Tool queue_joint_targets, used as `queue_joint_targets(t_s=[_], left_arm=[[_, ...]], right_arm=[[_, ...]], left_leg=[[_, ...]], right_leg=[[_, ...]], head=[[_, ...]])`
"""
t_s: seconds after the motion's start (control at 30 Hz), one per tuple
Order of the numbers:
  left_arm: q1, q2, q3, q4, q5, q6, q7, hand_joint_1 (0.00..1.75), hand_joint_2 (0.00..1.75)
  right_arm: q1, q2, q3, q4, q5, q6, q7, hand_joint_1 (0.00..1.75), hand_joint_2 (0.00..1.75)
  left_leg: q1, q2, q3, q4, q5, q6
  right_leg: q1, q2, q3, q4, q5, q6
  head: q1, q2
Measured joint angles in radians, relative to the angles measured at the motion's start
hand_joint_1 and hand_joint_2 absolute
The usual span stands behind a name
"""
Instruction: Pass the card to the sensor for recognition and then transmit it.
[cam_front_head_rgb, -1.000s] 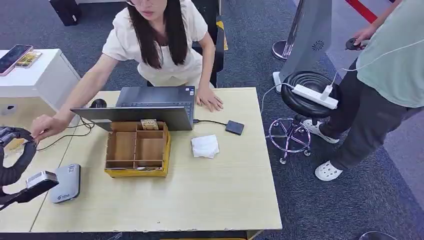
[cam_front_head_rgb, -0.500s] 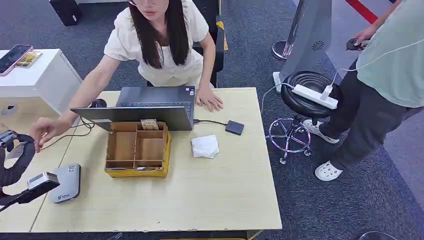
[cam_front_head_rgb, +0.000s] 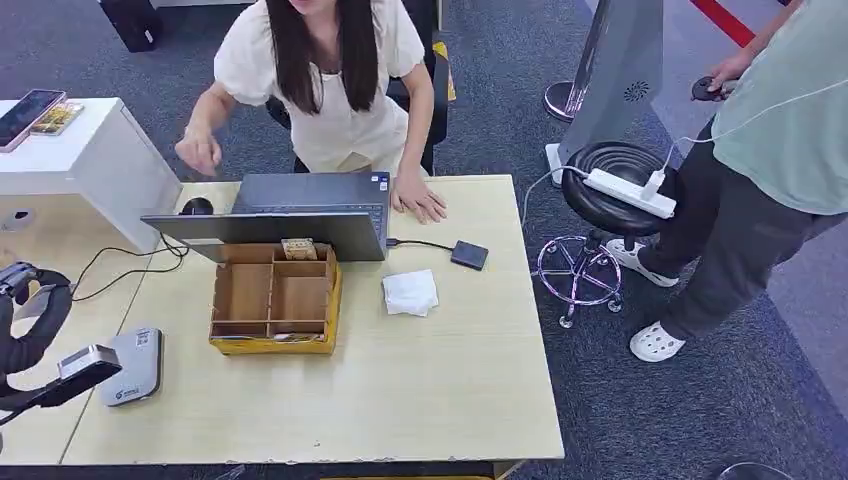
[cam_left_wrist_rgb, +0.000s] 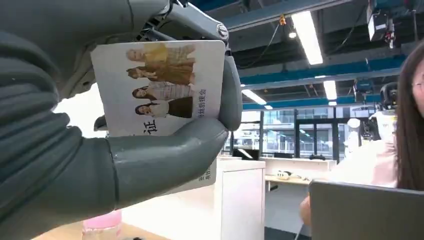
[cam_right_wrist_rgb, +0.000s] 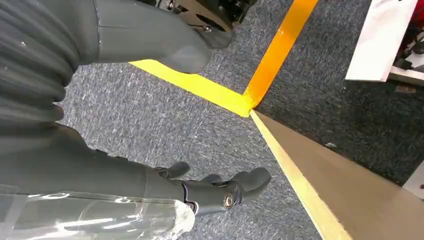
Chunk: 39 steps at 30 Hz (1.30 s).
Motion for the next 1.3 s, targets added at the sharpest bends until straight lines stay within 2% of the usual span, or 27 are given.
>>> queue_joint_targets(t_s=[0.97,1.03,1.13,1.3], left_arm=[[-0.009,-0.007,0.000,0.012,0.019,0.027,-0.008,1.75,1.75],[-0.017,-0.016,0.000,0.013,0.049,0.024,-0.002,1.75,1.75],[-0.038,-0.037,0.000,0.017,0.136,-0.013,0.009,1.75,1.75],[-0.065,-0.071,0.000,0.024,0.205,-0.037,0.019,1.75,1.75]], right_arm=[[0.002,0.000,-0.007,0.000,0.014,0.000,0.006,0.00,1.75],[0.002,0.000,-0.007,0.000,0.014,0.000,0.007,0.00,1.75],[0.002,0.000,-0.007,0.000,0.014,-0.002,0.009,0.00,1.75],[0.004,0.000,-0.008,0.000,0.014,-0.005,0.009,0.00,1.75]], left_leg=[[0.000,0.000,0.000,0.000,0.000,0.000],[0.000,0.000,0.000,0.000,0.000,0.000],[0.000,0.000,0.000,0.000,0.000,0.000],[0.000,0.000,0.000,0.000,0.000,0.000]], right_leg=[[0.000,0.000,0.000,0.000,0.000,0.000],[0.000,0.000,0.000,0.000,0.000,0.000],[0.000,0.000,0.000,0.000,0.000,0.000],[0.000,0.000,0.000,0.000,0.000,0.000]], head=[[0.000,0.000],[0.000,0.000],[0.000,0.000],[0.000,0.000]])
